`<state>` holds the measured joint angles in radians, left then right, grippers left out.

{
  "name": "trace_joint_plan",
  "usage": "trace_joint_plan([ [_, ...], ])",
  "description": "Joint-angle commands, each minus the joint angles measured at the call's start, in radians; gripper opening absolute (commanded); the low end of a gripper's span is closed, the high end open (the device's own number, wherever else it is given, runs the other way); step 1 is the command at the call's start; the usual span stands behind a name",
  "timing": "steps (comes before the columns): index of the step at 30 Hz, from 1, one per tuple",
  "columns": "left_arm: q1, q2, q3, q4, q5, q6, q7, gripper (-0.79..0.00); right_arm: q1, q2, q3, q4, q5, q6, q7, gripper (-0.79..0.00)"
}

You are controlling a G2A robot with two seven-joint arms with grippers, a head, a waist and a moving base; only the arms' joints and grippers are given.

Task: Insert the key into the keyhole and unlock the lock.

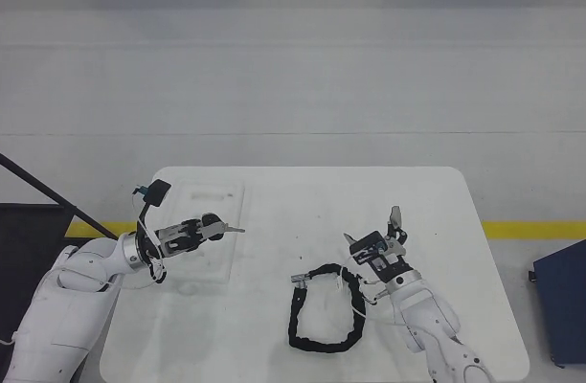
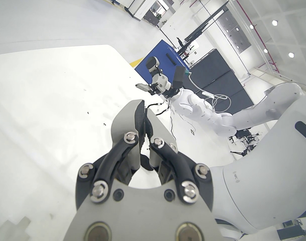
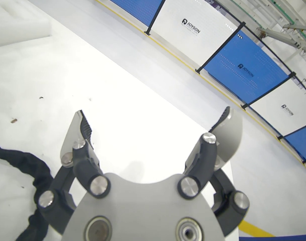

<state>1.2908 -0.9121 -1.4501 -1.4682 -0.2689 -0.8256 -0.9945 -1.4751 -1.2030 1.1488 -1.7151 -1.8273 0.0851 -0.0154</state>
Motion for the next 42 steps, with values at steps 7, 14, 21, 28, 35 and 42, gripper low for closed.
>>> trace_joint_plan([
  [7, 0.000, 0.000, 0.000, 0.000, 0.000, 0.000, 0.000, -0.785, 0.016, -0.009, -0.050, 0.002, -0.040, 0.023, 0.010, 0.000],
  [14, -0.064, -0.004, 0.162, -0.145, 0.134, -0.002, 0.002, -0.785, 0.016, -0.009, -0.050, 0.002, -0.040, 0.023, 0.010, 0.000],
  [21, -0.167, -0.002, 0.286, -0.105, 0.174, -0.068, 0.068, -0.785, -0.005, -0.008, -0.043, -0.007, 0.046, -0.061, 0.007, 0.000],
  [28, -0.167, -0.002, 0.286, -0.105, 0.174, -0.068, 0.068, -0.785, -0.036, 0.025, 0.052, -0.059, 0.303, -0.591, 0.066, 0.000],
  [35, -0.167, -0.002, 0.286, -0.105, 0.174, -0.068, 0.068, -0.785, 0.068, 0.017, 0.013, -0.011, 0.716, -0.832, 0.199, 0.000],
  [42, -0.167, -0.002, 0.286, -0.105, 0.174, -0.068, 0.068, -0.785, 0.149, -0.002, -0.061, 0.119, 1.089, -0.724, 0.457, 0.000],
])
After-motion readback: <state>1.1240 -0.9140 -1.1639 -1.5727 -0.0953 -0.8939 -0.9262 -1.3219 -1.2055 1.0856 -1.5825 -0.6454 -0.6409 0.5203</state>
